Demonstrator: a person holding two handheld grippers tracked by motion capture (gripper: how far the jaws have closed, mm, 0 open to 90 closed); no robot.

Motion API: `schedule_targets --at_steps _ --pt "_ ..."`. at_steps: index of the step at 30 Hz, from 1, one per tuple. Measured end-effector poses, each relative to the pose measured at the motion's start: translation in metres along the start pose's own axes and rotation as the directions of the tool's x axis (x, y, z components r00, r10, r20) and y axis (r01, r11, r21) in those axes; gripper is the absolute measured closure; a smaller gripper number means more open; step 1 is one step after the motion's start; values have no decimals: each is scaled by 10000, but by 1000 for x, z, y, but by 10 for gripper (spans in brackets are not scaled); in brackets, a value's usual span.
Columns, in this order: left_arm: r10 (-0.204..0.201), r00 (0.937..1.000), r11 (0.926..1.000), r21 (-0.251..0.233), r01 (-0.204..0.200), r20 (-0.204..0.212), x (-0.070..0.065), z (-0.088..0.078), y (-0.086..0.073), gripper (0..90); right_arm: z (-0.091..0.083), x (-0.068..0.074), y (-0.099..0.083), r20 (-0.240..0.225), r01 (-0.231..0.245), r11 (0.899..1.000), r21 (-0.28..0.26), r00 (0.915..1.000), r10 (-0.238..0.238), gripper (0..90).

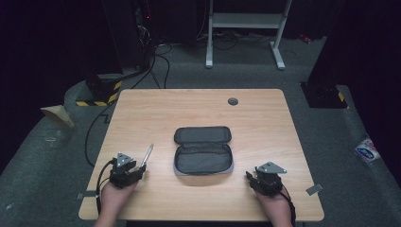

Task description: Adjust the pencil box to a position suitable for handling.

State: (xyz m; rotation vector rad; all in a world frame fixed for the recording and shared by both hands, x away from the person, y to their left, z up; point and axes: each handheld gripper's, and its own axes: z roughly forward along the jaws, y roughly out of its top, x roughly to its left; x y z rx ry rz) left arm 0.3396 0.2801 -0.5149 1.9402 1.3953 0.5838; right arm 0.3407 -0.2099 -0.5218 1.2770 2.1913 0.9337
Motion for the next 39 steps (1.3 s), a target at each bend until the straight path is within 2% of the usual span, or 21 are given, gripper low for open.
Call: schedule_targets --at_steps 4,6,10,19,31,34,39 --pt "42 10000 9998 -207 -43 -19 -1 2 4 515 0 1 -1 51 6 10000 -31 10000 -6 546" --pt "9 9998 9992 -403 -1 205 0 5 8 538 0 1 -1 29 25 10000 -49 10000 -24 543" --pt "-46 9996 9997 -253 53 274 2 13 13 557 0 0 -1 -122 -74 10000 -34 9999 73 530" --pt "-133 9989 9999 -78 137 440 3 24 16 663 0 0 -1 -164 -30 10000 -34 9999 30 524" --pt "145 9998 9999 -69 -146 -115 -1 27 14 751 1 0 0 -238 17 10000 -12 9997 -17 521" --pt "47 9999 9999 -108 -49 -158 0 26 13 777 1 0 0 -240 -6 10000 -3 9997 6 521" --pt "106 9998 9999 -122 -108 -156 0 26 12 788 1 0 0 -236 -11 10000 -2 9997 11 521"
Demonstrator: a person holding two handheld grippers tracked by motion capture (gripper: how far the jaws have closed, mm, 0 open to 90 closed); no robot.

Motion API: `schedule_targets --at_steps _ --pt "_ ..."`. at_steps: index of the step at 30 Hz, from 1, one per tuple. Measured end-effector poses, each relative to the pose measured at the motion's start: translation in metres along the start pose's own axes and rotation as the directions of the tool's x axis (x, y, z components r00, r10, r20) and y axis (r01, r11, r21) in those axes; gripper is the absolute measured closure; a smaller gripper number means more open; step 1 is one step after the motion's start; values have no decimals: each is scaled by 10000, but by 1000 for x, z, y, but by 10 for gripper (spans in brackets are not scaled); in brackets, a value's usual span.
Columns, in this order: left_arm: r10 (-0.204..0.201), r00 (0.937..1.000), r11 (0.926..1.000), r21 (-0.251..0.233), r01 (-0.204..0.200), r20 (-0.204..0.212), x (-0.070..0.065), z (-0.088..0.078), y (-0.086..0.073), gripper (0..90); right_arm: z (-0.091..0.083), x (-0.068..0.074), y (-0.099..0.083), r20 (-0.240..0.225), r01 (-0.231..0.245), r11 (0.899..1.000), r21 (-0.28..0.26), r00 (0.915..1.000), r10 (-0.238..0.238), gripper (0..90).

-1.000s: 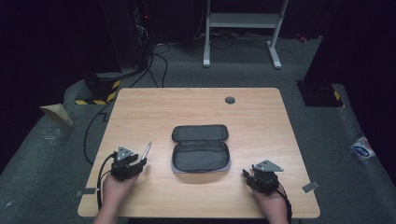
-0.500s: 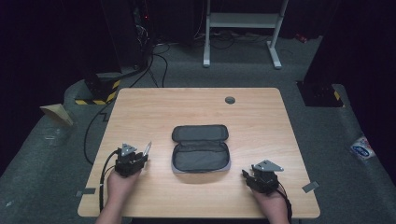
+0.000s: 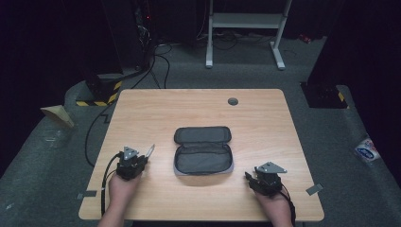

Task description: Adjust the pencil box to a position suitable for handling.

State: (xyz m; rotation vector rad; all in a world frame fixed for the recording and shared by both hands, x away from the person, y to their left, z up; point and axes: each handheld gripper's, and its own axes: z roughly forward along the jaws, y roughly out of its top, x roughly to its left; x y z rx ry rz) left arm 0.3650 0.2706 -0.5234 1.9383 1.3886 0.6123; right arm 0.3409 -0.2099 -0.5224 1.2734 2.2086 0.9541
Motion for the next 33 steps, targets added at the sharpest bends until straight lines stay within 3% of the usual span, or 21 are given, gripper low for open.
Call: schedule_targets --at_steps 5,9,23,33 --pt "-22 10000 10000 3 22 52 -1 0 0 791 0 0 0 -3 5 10000 -3 10000 -5 522" --pt "-200 9997 9994 -265 204 164 -1 -4 1 792 0 0 0 -9 2 10000 3 10000 -2 522" --pt "-223 9992 9963 -824 250 331 0 -16 3 792 0 0 0 -6 37 10000 -3 10000 -37 522" --pt "-230 9991 9859 -1650 286 357 -2 -28 6 792 0 0 0 -11 42 10000 1 10000 -42 522"
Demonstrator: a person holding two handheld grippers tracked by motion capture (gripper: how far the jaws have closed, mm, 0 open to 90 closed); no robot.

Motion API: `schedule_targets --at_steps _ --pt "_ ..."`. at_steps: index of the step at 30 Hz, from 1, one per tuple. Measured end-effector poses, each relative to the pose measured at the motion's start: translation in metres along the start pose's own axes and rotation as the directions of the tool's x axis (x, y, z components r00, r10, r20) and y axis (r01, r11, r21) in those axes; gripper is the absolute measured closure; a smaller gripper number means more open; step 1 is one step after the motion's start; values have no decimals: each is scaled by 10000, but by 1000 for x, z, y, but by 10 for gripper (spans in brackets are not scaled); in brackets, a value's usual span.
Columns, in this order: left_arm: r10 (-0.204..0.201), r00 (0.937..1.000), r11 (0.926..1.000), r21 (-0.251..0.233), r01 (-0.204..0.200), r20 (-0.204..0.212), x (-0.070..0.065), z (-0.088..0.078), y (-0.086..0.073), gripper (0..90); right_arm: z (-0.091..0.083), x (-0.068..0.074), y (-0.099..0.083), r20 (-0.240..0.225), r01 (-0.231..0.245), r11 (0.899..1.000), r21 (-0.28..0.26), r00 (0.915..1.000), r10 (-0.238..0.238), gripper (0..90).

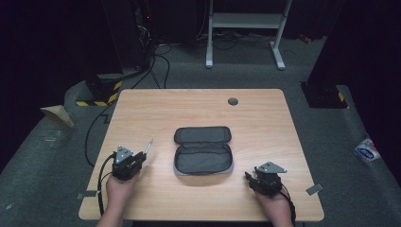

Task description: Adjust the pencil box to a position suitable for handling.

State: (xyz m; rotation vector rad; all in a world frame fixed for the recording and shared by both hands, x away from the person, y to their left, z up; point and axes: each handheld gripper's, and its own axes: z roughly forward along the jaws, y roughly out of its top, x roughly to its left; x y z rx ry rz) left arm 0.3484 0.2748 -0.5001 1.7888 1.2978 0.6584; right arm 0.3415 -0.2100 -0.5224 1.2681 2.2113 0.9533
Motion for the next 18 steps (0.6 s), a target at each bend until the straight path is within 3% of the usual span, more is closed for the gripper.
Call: schedule_targets --at_steps 18 --pt "-25 9999 9942 -1072 41 147 -3 -17 6 792 0 0 0 10 -11 10000 -8 10000 11 522"
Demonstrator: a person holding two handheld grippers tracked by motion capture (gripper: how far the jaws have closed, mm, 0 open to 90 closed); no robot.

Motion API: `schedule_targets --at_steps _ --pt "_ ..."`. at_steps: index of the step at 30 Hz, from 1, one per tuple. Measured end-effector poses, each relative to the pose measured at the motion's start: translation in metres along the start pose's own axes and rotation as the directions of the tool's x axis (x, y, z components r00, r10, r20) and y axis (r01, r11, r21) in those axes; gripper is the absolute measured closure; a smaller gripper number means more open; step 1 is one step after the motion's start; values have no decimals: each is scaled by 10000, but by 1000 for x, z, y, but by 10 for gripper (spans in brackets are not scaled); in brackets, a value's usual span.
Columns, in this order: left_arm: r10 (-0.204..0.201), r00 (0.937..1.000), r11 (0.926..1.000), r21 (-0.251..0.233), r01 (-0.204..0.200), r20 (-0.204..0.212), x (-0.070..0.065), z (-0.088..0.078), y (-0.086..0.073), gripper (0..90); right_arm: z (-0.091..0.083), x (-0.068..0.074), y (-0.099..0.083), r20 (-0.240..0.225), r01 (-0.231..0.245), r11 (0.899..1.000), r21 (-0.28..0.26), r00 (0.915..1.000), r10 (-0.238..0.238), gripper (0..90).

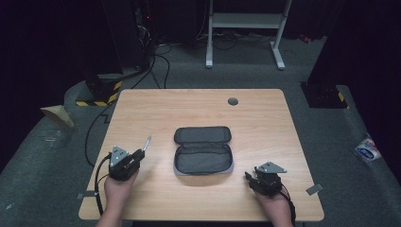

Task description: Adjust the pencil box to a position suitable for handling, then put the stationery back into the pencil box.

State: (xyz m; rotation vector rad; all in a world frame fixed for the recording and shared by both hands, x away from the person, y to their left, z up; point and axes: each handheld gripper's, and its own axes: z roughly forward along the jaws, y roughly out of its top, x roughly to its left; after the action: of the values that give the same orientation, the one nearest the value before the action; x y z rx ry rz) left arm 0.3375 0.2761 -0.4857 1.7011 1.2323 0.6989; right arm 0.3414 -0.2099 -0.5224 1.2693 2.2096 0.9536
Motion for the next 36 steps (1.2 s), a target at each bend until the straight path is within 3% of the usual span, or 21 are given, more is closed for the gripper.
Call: schedule_targets --at_steps 10,17,20,24,27,36 --pt "70 9999 9997 -225 -68 122 -2 -3 5 792 0 0 0 11 -30 10000 2 10000 30 523" --pt "130 9983 9989 -456 -105 560 -7 -1 14 792 0 0 0 26 -49 10000 -8 10000 49 523" --pt "94 9965 9989 -460 -56 835 -12 1 18 792 0 0 0 22 -48 10000 -2 10000 48 523" --pt "335 9949 9988 -383 -299 957 -20 4 20 792 0 0 0 27 -55 10000 -12 10000 55 523" --pt "172 9936 9990 -437 -124 1112 -23 5 24 792 0 1 0 44 -73 10000 -20 10000 73 523" --pt "647 9852 9969 -543 -567 1588 -46 6 44 792 0 0 0 15 -48 10000 -3 10000 48 522"
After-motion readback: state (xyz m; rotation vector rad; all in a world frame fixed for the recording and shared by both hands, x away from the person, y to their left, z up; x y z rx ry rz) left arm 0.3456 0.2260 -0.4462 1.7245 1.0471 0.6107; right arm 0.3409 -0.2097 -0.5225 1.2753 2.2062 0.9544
